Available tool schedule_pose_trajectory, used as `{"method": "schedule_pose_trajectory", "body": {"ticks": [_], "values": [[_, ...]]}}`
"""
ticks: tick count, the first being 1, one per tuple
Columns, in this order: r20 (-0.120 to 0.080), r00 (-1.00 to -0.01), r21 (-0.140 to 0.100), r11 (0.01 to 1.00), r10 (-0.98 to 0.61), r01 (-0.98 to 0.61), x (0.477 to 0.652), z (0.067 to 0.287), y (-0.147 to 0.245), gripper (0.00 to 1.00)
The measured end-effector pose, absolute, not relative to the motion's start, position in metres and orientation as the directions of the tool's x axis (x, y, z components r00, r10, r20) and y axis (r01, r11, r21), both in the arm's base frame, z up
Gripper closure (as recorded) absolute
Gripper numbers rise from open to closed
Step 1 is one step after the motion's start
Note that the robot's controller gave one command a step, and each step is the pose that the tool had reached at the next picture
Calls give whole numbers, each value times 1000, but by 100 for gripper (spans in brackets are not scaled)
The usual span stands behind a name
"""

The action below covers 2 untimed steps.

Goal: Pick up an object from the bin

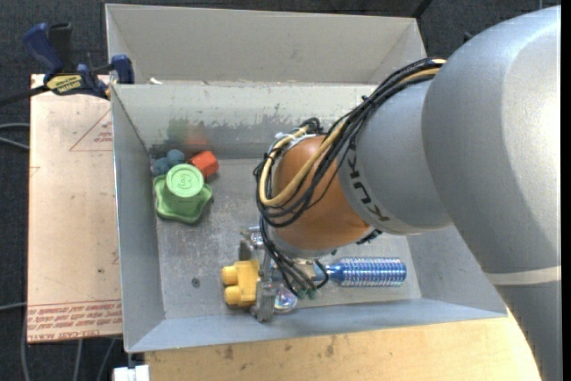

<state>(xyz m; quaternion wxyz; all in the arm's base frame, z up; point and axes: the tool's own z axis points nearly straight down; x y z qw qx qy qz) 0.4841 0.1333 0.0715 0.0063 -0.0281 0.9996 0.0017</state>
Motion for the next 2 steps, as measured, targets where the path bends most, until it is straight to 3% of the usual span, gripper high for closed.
{"method": "schedule_pose_trajectory", "body": {"ticks": [1,2], "values": [[-16,-998,4,998,-57,-57,485,73,134,100],[-7,-998,3,998,-56,-56,487,141,135,100]]}}
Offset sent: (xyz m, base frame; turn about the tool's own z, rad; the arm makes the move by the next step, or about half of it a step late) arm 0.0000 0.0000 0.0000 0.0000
